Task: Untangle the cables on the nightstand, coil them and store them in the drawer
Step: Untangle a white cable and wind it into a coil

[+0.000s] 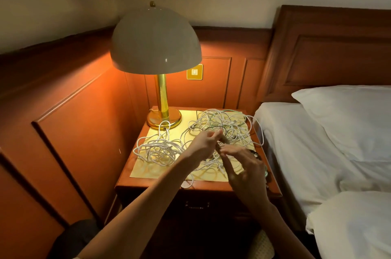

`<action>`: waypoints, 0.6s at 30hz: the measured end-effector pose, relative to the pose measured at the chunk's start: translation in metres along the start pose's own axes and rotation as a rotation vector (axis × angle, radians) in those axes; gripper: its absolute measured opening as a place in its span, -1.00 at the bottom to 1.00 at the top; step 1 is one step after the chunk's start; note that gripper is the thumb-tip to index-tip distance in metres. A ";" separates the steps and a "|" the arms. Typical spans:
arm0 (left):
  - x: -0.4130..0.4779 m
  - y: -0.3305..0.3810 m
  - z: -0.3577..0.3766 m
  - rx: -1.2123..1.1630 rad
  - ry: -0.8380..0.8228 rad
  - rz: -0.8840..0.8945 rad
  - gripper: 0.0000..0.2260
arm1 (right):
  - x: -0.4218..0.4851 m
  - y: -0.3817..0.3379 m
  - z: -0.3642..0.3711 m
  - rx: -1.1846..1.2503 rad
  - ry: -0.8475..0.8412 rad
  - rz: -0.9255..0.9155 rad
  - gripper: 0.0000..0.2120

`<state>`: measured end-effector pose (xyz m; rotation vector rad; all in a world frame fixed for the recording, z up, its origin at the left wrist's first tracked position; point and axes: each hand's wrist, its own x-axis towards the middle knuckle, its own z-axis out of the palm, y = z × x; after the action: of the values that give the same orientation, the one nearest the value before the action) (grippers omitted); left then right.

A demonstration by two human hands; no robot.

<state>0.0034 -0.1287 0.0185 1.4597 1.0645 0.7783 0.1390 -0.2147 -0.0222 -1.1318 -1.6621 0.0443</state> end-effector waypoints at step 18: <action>0.055 0.002 0.055 0.295 -0.183 -0.129 -0.57 | 0.041 0.046 -0.039 -0.392 -0.249 0.443 -0.43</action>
<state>0.0747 -0.0996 0.0061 1.6562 1.1532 0.3982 0.1997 -0.1805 0.0001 -1.8432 -1.6448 0.1515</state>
